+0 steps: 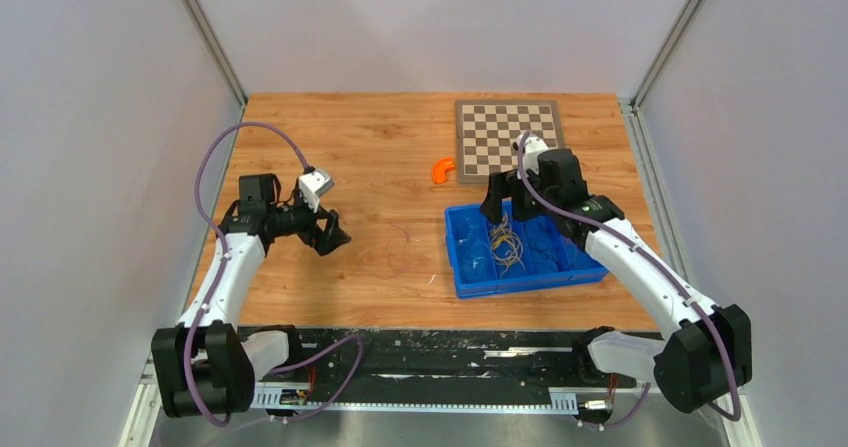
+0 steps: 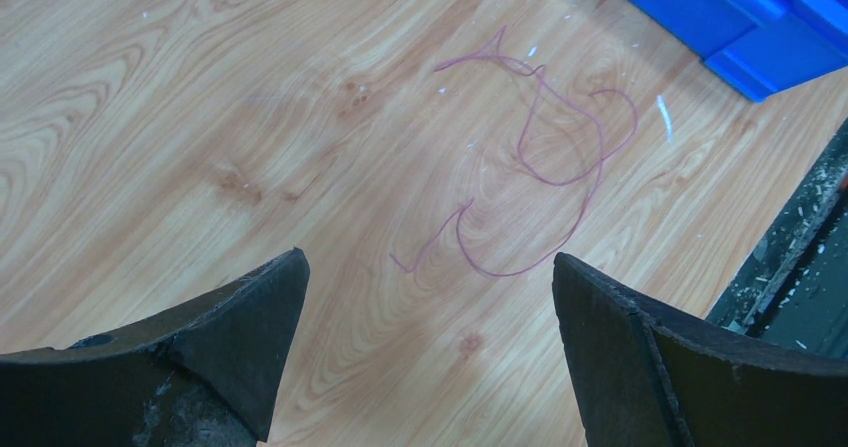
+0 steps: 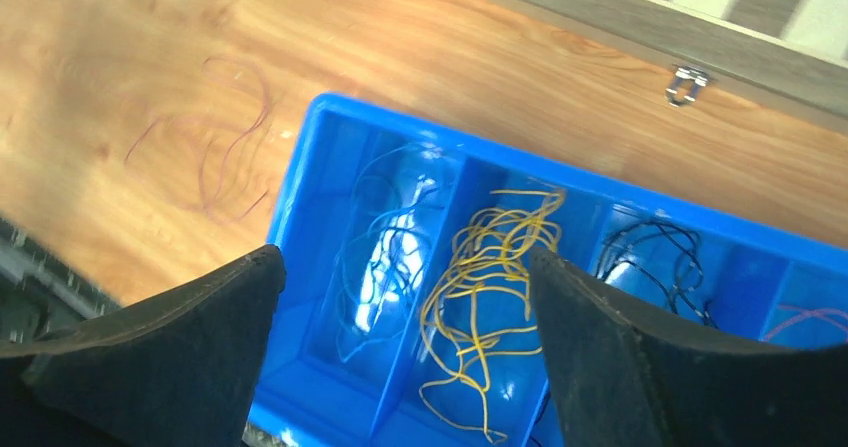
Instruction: Untangle the cables
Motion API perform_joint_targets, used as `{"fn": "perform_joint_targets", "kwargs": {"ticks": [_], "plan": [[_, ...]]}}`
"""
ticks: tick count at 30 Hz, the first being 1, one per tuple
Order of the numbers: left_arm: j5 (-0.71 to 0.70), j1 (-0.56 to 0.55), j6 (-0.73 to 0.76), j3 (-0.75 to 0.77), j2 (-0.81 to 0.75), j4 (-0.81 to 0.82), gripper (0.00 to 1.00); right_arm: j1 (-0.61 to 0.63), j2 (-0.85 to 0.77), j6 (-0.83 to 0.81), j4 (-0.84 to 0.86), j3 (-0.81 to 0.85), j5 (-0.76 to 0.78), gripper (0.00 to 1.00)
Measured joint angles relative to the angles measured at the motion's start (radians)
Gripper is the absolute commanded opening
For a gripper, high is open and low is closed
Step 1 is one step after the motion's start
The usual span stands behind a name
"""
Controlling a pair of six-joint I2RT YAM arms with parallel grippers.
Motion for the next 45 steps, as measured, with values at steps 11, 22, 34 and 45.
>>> {"fn": "perform_joint_targets", "kwargs": {"ticks": [11,22,34,45], "plan": [[-0.12,-0.024,-0.143,0.083,0.241,-0.059,1.0,0.222,0.19,-0.277,-0.048,0.197,-0.277,1.0],[-0.051,0.06,-0.393,0.104,0.32,-0.049,0.98,0.39,0.741,-0.397,-0.069,0.6,-0.291,1.0],[-0.024,0.08,-0.478,0.104,0.329,-0.022,0.99,0.382,0.892,-0.452,-0.159,0.666,-0.36,1.0],[-0.019,0.088,-0.567,0.104,0.37,0.009,0.99,0.493,0.872,-0.573,-0.111,0.549,-0.249,1.0]]}}
